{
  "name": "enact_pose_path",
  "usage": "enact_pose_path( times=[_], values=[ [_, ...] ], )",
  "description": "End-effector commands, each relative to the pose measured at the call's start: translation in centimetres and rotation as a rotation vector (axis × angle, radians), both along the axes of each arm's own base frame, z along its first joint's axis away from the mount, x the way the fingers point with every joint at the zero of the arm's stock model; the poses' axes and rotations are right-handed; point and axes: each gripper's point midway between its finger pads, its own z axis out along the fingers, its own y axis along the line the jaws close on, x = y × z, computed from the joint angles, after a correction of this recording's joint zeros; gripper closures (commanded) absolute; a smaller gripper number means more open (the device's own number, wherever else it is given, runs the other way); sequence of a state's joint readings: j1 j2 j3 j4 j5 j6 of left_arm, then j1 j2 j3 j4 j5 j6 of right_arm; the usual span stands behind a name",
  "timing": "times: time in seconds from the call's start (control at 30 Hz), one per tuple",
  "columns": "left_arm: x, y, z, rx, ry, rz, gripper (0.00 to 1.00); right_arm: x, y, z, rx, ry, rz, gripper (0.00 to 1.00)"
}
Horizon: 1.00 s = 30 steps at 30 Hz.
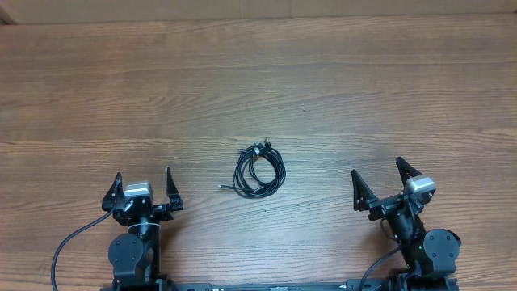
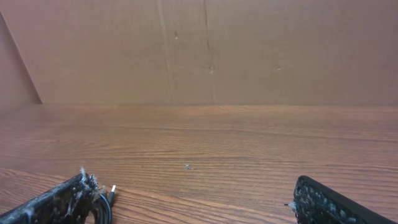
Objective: Untangle cables
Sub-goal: 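Raise both grippers from rest toward the black cable bundle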
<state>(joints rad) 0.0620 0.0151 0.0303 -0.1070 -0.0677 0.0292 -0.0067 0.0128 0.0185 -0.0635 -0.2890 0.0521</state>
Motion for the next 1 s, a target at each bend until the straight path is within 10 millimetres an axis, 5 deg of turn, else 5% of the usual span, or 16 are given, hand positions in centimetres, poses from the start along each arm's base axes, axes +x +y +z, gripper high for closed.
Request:
enact_pose_path(
  times=[0.0,0.33,0.53,0.7,0.8,0.97],
  values=[
    [0.0,-0.1,-0.1,0.01,-0.003,-0.003,0.0,0.0,0.0,-0.2,0.004,-0.004,0.0,0.0],
    [0.0,-0.1,-0.1,0.01,-0.003,-0.003,0.0,0.2,-0.6,-0.1,0.004,-0.005,-0.034,0.0],
    [-0.1,0.9,0.0,0.151,0.015,0.044,0.0,-3.2,5.8,1.5,-0.009,-0.079,0.389,0.0],
    [-0.1,0.7,0.1,0.149,0.01,0.029,0.0,-6.6,8.8,3.0,-0.052,-0.174,0.637,0.0],
    [0.2,-2.1,0.2,0.054,-0.014,-0.128,0.0,-7.8,9.4,4.0,-0.063,-0.228,0.704,0.0],
    [-1.2,-8.9,4.0,-0.102,-0.16,-0.529,0.0,-8.2,8.9,7.5,0.063,-0.287,0.676,0.0]
  ],
)
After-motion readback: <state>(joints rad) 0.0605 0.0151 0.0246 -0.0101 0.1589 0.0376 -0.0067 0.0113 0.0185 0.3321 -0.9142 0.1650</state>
